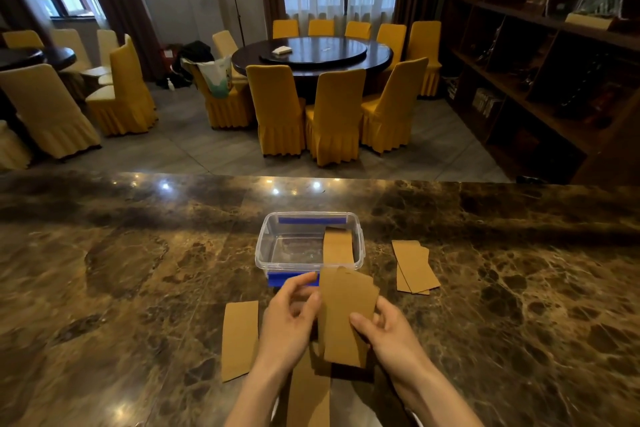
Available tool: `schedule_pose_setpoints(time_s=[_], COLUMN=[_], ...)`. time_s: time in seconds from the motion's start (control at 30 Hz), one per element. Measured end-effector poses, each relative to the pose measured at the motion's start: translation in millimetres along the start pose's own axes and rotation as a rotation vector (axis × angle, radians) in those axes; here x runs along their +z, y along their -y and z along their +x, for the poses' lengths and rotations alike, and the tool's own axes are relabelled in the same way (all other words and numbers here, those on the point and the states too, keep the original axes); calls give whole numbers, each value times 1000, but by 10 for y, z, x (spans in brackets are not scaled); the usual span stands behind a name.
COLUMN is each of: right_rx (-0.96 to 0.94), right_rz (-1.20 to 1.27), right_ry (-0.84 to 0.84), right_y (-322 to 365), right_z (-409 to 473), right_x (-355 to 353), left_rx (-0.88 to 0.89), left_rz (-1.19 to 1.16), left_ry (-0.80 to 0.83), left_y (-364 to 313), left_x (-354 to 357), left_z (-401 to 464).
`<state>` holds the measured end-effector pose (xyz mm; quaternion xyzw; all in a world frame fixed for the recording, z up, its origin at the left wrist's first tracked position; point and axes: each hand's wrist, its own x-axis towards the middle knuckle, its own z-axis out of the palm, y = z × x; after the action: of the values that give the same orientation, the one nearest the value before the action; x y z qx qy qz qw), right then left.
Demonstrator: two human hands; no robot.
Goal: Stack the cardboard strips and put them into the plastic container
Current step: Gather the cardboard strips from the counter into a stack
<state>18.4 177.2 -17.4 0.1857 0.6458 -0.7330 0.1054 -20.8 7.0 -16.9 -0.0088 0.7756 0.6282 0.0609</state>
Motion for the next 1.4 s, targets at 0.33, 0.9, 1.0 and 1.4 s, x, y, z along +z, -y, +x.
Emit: schedule_pose_setpoints(time_s=[0.33,0.9,1.0,1.4], right_rx=[71,59,40,41], right_rz=[-112,-203,-223,-272], right_ry=[-132,25,41,33], right_y=[-68,-48,-38,-26], right_z=[-7,-211,-210,-93], right_x=[-65,130,252,460], left_rx=[48,-39,-67,-116], left_rz=[804,290,63,575], left_ry=[445,70,5,-359], left_y=[266,139,90,210], left_x=[-407,-340,-379,-671], left_z=[-41,-202,-209,-142])
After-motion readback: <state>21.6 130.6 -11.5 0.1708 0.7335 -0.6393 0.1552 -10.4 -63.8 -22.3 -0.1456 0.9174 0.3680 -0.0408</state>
